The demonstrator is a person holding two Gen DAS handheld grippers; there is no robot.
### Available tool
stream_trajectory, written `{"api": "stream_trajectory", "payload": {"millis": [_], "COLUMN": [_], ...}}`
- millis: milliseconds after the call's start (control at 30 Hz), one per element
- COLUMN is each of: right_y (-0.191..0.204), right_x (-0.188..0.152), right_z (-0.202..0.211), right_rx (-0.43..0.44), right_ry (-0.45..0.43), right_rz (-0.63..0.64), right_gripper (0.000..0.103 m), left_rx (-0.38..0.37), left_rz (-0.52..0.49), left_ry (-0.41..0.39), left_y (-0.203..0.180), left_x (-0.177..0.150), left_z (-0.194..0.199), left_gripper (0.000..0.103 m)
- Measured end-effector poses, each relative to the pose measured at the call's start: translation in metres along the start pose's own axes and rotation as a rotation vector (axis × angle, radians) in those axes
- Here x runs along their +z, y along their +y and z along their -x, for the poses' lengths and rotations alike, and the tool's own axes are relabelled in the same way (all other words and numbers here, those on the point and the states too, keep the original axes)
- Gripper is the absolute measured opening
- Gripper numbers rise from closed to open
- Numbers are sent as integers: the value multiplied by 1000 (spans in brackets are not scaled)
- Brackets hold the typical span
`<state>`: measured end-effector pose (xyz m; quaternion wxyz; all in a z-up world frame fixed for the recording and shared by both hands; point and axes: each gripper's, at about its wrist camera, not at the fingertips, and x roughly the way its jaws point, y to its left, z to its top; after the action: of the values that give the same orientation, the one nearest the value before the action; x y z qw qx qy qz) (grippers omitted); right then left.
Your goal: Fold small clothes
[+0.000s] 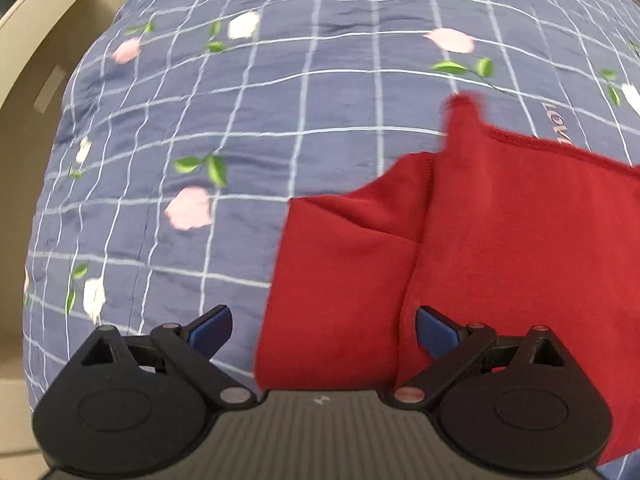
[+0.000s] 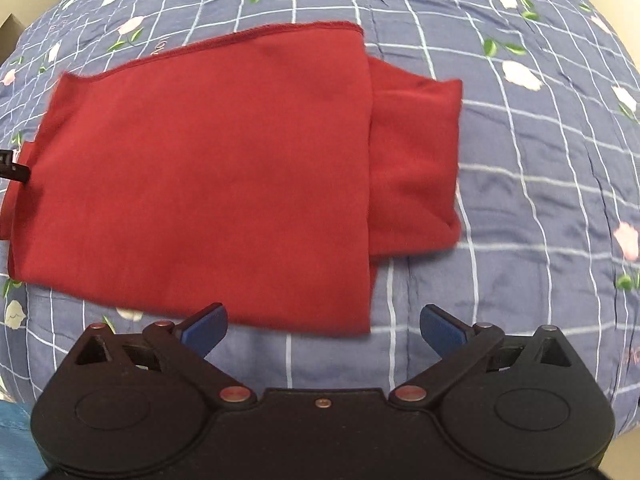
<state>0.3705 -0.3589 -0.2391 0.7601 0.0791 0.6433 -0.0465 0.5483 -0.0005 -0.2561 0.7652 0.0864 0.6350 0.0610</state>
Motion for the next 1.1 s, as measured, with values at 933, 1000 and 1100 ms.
{"api": "stream_trajectory", "payload": {"millis": [933,1000,1100], "right_y": [34,42,53], "right_x": [-143,-162,-180], "right_z": [91,107,135], "right_rx": [-20,1,17], "right_ry": [-166,-202,-268], "right_rz": [-60,-46,-12], "right_gripper": [102,102,102], "left_rx": [-154,-160,-153], "left_rz": [87,67,37], "left_ry": [-153,-183,-220], "left_y": [3,5,9], "left_x": [-219,-236,-261], "left_z": [189,205,227], "left_gripper": [102,102,102]}}
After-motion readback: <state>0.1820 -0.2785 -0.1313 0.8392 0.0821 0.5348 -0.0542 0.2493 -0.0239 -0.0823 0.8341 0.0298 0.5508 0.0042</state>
